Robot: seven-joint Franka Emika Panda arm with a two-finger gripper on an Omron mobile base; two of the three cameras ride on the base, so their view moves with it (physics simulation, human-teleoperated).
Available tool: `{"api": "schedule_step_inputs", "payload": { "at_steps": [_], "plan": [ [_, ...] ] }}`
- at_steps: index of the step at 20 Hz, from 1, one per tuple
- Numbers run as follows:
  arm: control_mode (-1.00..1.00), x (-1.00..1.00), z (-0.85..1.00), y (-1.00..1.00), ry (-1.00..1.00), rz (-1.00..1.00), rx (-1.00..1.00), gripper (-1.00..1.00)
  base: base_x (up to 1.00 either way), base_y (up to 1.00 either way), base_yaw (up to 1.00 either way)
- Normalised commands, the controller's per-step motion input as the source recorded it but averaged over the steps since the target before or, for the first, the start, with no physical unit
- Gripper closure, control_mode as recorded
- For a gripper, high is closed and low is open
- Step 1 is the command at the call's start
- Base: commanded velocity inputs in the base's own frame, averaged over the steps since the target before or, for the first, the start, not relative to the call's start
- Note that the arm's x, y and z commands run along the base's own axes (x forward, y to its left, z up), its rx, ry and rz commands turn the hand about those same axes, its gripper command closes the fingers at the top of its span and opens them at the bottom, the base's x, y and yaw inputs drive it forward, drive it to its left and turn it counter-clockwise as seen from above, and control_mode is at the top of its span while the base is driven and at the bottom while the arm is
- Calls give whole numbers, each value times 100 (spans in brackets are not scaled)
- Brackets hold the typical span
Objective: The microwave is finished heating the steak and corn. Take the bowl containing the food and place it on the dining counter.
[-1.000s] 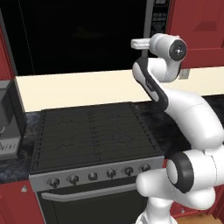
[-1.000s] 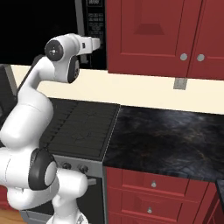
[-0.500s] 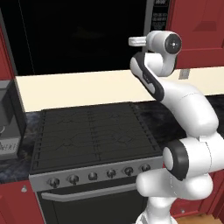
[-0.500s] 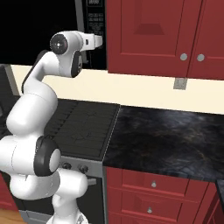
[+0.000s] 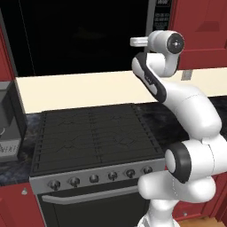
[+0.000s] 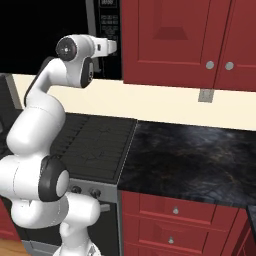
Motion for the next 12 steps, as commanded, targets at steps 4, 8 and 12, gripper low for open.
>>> {"api": "schedule_step_inputs", "payload": {
  "at_steps": [4, 8, 12],
  "plan": [
    [-100, -7, 0, 0, 0, 0, 0, 100, 0, 0, 0],
    [-100, -57, 4, 0, 0, 0, 0, 100, 0, 0, 0],
    [-100, -93, 31, 4, 0, 0, 0, 100, 0, 0, 0]
  ]
}}
